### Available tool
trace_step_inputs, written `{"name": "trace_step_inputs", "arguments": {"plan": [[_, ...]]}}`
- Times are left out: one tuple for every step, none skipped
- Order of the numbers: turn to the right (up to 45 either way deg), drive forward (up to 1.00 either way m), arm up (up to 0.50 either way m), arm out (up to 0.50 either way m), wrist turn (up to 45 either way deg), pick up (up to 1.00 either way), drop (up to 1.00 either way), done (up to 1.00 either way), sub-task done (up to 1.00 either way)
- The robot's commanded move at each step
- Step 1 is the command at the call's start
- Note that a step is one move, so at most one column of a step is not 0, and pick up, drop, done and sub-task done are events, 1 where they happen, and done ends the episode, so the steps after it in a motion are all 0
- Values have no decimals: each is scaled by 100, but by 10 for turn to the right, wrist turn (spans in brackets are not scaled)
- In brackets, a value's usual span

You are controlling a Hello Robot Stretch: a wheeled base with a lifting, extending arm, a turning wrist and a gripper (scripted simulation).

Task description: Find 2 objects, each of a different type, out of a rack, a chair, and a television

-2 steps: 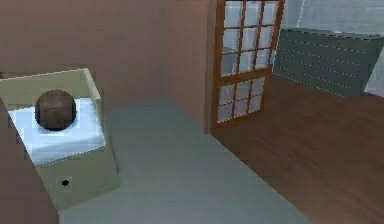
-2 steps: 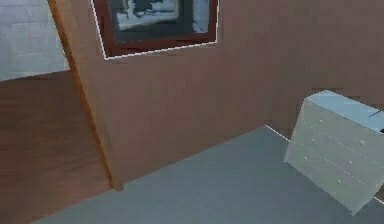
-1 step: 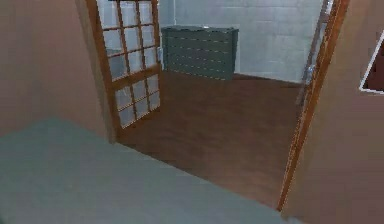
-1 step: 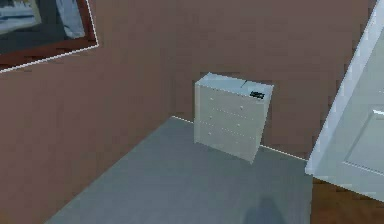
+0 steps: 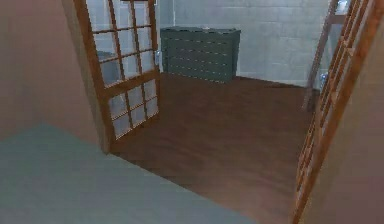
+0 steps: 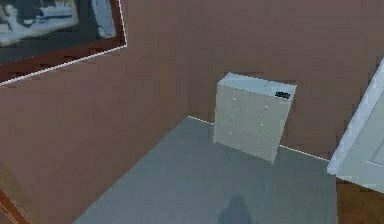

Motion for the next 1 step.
{"name": "trace_step_inputs", "arguments": {"plan": [[270,0,0,0,0,0,0,0,0]]}}
